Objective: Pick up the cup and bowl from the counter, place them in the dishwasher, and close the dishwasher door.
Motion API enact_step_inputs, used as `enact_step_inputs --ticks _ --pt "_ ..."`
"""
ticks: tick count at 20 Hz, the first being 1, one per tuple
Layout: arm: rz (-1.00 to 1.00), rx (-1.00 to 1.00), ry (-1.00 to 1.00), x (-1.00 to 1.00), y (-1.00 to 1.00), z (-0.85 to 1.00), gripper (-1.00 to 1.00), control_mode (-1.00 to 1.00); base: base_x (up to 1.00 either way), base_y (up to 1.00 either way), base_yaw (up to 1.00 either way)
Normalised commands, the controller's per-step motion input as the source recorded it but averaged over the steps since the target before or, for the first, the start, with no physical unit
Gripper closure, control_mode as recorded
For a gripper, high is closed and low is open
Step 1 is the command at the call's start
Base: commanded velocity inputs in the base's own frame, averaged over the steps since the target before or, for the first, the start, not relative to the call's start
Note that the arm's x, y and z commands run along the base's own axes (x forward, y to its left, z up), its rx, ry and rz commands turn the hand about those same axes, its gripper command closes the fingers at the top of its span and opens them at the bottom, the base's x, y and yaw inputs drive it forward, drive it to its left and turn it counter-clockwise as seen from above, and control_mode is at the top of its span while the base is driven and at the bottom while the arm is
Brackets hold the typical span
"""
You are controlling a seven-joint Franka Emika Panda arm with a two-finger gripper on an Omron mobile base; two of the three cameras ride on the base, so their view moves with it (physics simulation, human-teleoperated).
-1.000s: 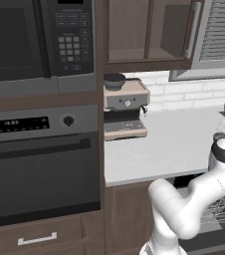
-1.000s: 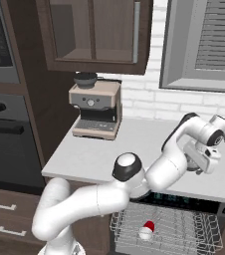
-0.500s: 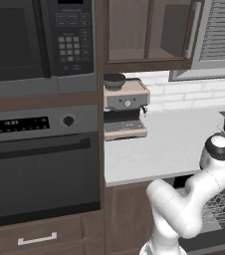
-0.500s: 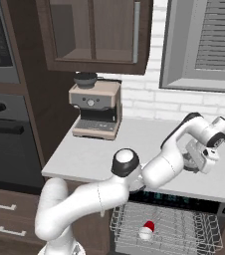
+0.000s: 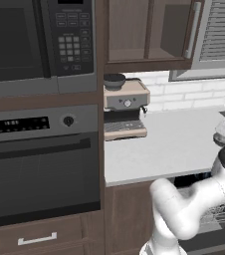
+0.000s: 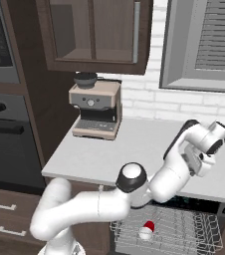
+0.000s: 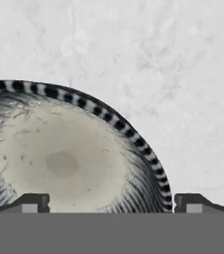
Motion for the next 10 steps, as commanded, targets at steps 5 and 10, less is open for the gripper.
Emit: enact_step_inputs --ticks 5,10 --pt "0.00 0.00 0.01 0.00 0.00 -0.14 1.00 -1.00 0.00 0.00 0.00" --pt "0.00 0.00 0.01 0.00 0.00 0.00 1.00 -1.00 0.00 0.00 0.00"
